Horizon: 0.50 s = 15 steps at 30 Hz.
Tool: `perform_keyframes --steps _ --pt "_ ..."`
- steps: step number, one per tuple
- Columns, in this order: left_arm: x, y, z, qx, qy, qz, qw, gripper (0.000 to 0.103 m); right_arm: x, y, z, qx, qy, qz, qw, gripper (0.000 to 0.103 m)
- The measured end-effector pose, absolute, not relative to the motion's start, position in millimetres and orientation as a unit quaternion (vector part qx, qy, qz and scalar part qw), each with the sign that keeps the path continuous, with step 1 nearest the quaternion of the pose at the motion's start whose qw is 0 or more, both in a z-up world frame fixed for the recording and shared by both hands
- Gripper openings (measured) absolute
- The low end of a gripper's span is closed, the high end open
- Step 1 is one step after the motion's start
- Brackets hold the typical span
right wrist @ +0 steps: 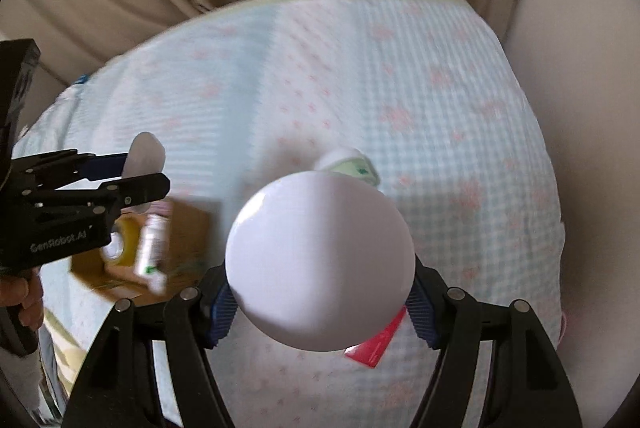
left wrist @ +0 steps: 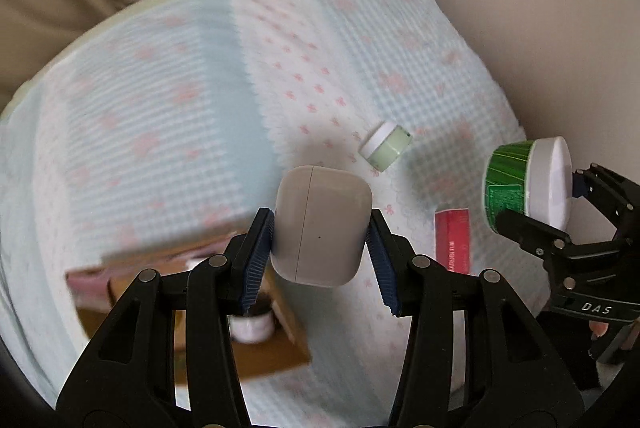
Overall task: Organize rigid objects
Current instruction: 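Carry the earbud case and white-lidded jar over the cardboard box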
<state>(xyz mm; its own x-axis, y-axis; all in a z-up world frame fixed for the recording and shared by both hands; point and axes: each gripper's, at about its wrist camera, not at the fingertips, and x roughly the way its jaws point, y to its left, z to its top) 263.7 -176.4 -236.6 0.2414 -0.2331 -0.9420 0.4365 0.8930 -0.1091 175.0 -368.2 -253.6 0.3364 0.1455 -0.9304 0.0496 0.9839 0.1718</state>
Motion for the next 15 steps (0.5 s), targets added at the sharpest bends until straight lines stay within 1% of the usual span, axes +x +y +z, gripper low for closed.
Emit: perform_keyframes --steps 4,7,11,15 --pt "249.6 -128.8 -210.0 0.046 0.564 -0.176 0.805 0.044 167.0 -341.6 -208.3 0.064 0.547 0.071 0.831 0.067" --pt "234.7 -87.2 -191.4 0.019 0.557 -0.147 0.817 0.044 164.1 -320.5 -185.9 0.058 0.535 0.093 0.838 0.067" --pt "217.3 -38.4 -180.2 -0.002 0.552 -0.117 0.825 0.044 164.0 -290.8 -171.0 0.058 0.528 0.121 0.839 0.067" --pt "205.3 8.4 -180.7 -0.015 0.550 -0.097 0.830 0.044 164.1 -257.0 -162.3 0.054 0.523 0.143 0.838 0.067"
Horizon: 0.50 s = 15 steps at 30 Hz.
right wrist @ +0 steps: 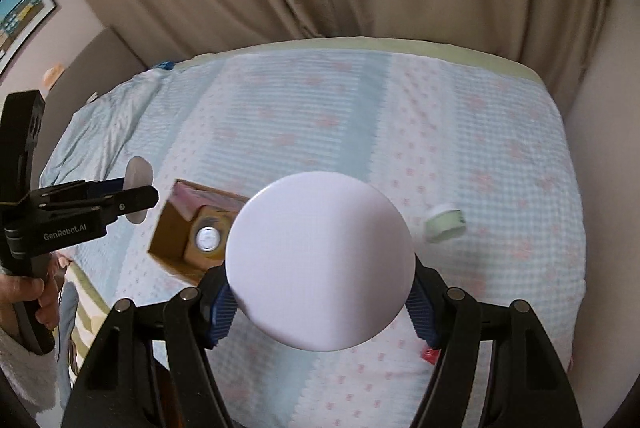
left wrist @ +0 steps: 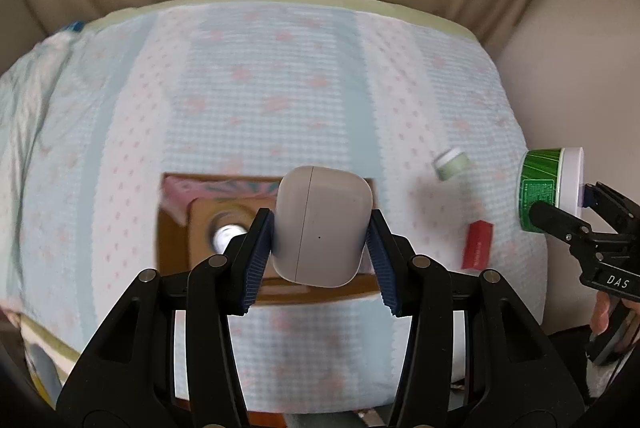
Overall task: Organize rigid objects
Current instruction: 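Carry the earbud case and white-lidded jar over the cardboard box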
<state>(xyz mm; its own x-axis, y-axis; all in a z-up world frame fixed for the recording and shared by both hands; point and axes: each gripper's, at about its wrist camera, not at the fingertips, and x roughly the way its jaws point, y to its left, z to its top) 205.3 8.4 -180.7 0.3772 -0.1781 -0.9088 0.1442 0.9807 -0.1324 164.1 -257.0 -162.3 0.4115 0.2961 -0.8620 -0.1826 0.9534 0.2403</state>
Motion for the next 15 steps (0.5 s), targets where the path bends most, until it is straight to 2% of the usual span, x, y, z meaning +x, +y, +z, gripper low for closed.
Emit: perform_keyframes --steps 9,15 --pt "201.5 86.8 -219.5 -0.043 0.566 -0.107 0.816 0.044 168.3 -183.1 -172.9 0.050 0.534 0.147 0.831 0.067" --pt "210.6 124.9 -271.2 -0.038 0.596 -0.133 0.791 0.044 176.8 -137.8 -193.3 0.068 0.555 0.111 0.822 0.067"
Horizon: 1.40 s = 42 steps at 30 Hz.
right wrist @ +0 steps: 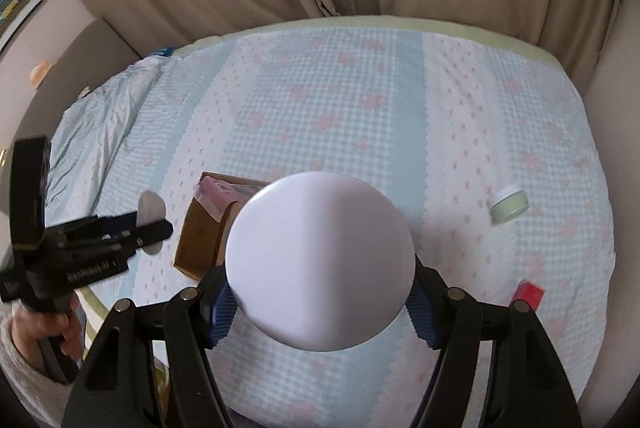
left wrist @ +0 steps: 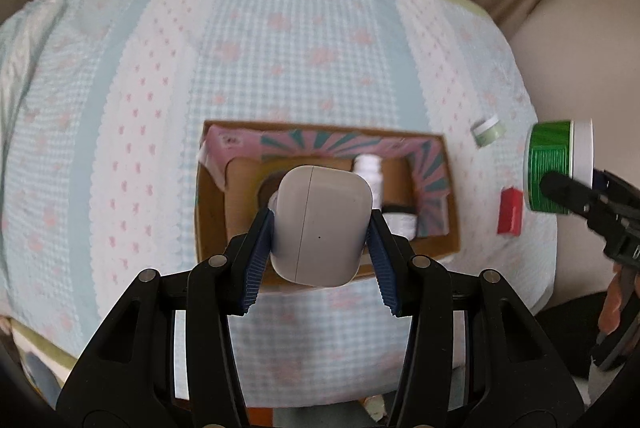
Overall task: Organize rigid objects
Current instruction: 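Carry the earbud case and white-lidded jar over the cardboard box, then lower both items into the box and open both tools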
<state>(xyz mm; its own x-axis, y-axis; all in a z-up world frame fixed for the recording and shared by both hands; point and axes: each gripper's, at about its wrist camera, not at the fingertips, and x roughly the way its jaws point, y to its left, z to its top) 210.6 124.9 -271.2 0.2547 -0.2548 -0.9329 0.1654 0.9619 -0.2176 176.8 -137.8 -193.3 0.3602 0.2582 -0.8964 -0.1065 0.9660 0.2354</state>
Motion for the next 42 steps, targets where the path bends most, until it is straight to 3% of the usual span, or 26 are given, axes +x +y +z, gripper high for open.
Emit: perform_keyframes --steps 16,34,35,36,37,42 --pt "241.4 152.0 -386.2 0.008 0.662 -0.130 0.738 0.044 214.6 -91.8 -304.6 0.116 0.620 0.012 0.776 0.067" --pt "247.5 122.6 -413.8 0.101 0.657 -0.162 0.730 0.046 248.4 -98.9 -379.2 0.121 0.667 -0.034 0.735 0.069" --pt "247.1 120.2 -412.6 0.106 0.654 -0.164 0.731 0.060 248.8 -98.8 -379.3 0.121 0.664 -0.034 0.737 0.072" --pt "246.3 118.0 -411.3 0.108 0.651 -0.168 0.732 0.097 248.6 -98.9 -377.3 0.121 0.656 -0.036 0.744 0.089" --pt "244.8 115.1 -409.9 0.110 0.648 -0.174 0.733 0.101 247.6 -99.3 -373.3 0.121 0.643 -0.038 0.755 0.103" --pt "244.4 114.8 -407.6 0.100 0.645 -0.181 0.736 0.103 243.1 -98.2 -356.2 0.111 0.605 -0.031 0.788 0.103"
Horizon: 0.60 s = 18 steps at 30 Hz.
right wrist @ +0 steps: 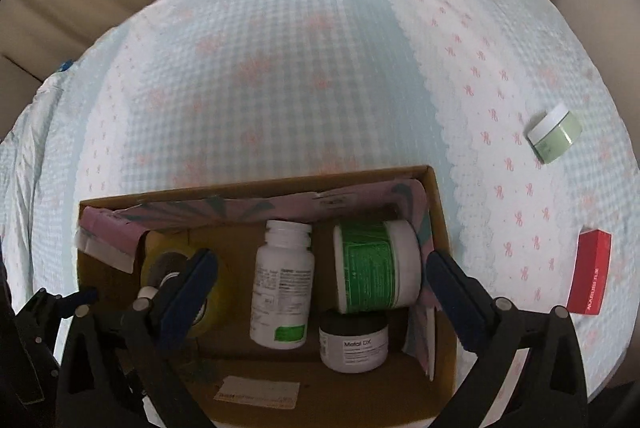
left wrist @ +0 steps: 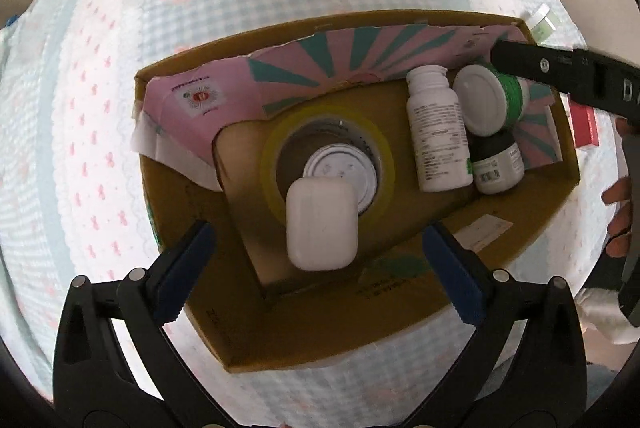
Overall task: Organize rigid objects
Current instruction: 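Lower both items into the box and open both tools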
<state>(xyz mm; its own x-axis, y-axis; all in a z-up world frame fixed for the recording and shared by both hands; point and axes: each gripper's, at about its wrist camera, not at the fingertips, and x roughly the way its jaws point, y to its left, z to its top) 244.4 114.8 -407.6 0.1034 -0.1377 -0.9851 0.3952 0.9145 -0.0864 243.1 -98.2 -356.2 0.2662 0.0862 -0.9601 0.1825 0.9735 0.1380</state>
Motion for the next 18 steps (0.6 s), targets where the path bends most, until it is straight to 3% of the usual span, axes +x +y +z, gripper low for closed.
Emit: perform_keyframes --steps 9,18 --pt "232.8 121.7 -393.7 0.099 0.631 -0.161 0.752 0.103 224.1 -100.9 -346.1 0.109 0.608 -0.029 0.786 0.103" --pt "198.3 130.8 -339.3 0.091 0.593 -0.134 0.788 0.103 202.9 -97.3 -302.1 0.103 0.589 -0.022 0.801 0.103"
